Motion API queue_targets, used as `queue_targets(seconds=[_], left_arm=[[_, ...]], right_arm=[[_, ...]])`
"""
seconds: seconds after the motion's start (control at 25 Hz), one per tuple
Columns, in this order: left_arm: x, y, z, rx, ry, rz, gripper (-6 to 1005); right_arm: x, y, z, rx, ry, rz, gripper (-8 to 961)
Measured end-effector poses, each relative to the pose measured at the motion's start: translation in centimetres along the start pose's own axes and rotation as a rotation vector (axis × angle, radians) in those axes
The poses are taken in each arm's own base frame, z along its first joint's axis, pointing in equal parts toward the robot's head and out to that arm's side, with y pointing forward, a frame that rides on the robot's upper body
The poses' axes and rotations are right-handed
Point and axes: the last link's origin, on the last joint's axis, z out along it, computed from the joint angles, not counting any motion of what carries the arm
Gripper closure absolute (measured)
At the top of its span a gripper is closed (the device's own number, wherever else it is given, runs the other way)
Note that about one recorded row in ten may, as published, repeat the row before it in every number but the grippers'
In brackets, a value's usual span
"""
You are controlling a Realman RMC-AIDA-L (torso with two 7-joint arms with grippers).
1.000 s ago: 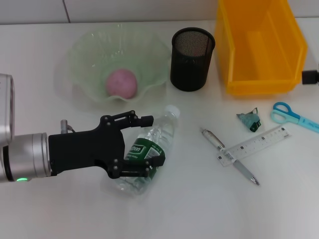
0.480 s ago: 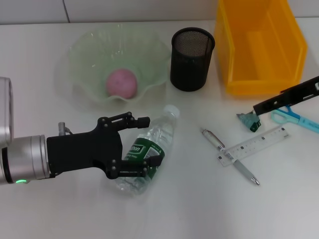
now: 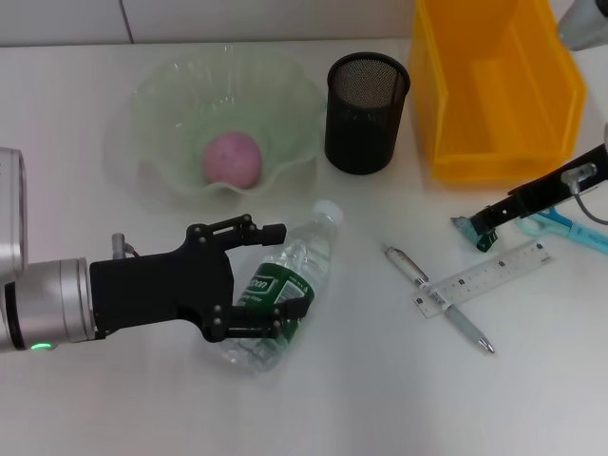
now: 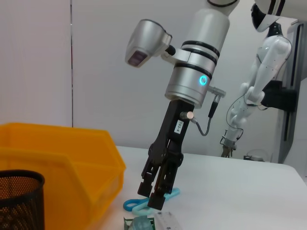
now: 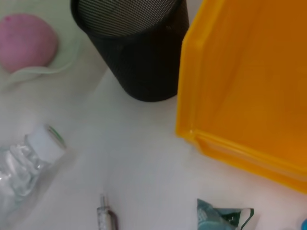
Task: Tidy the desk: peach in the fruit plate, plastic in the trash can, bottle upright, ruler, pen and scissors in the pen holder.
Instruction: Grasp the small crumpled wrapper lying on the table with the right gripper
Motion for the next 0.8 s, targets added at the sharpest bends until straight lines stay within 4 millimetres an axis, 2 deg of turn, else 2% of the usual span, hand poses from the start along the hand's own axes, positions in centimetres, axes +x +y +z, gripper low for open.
queue_targets(seconds=[0.48,0.8], left_arm=[[-0.1,0.1,0.0,0.000,-0.002,-0.002,138],[-0.3,0.2,0.0,0.002,-0.001,-0.013,138]], right_arm=[[-0.5,0.4,2.4,0.002,0.034,-0.022,177],[-0.5,0.6,3.0,-0.002,0.041,-0.022,194]])
